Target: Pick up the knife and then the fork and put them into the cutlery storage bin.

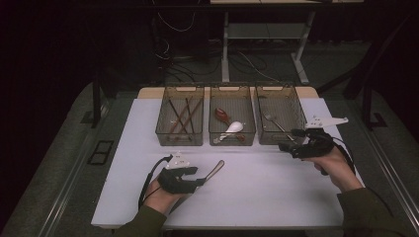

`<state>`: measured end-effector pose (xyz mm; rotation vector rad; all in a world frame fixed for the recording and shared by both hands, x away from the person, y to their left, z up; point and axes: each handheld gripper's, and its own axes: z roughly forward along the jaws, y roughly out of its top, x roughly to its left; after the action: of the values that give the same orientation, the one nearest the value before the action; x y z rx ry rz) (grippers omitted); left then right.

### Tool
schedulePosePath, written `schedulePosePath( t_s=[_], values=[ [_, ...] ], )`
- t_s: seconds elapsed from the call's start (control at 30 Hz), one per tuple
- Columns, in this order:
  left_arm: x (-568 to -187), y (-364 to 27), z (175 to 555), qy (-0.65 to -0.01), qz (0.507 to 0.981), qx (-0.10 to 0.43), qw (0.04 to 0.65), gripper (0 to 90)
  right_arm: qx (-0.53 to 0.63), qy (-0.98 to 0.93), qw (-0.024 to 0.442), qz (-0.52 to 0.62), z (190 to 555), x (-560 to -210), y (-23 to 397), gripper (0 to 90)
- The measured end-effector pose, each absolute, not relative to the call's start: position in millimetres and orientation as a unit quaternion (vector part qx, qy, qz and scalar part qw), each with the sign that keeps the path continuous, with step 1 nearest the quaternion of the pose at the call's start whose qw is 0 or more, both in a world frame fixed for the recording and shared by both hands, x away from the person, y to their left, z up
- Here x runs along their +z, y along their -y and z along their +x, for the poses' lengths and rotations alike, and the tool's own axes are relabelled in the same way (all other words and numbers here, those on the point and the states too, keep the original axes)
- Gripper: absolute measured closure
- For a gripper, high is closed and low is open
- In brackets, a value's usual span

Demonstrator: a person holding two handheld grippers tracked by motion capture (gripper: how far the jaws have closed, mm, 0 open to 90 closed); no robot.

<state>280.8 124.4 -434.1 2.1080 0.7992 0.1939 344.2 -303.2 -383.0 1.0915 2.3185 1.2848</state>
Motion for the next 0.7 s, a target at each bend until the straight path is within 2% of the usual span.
schedulePosePath(
  t_s=[0.43, 0.7],
  values=[
    [-439, -111, 283, -0.326, 0.850, 0.087, 0.405, 65.0, 0.453, -0.793, 0.137, 0.384, 295, -418, 298, 17.7],
    [-445, -102, 284, -0.327, 0.859, 0.090, 0.383, 73.5, 0.455, -0.794, 0.137, 0.379, 287, -422, 293, 17.7]
  ],
)
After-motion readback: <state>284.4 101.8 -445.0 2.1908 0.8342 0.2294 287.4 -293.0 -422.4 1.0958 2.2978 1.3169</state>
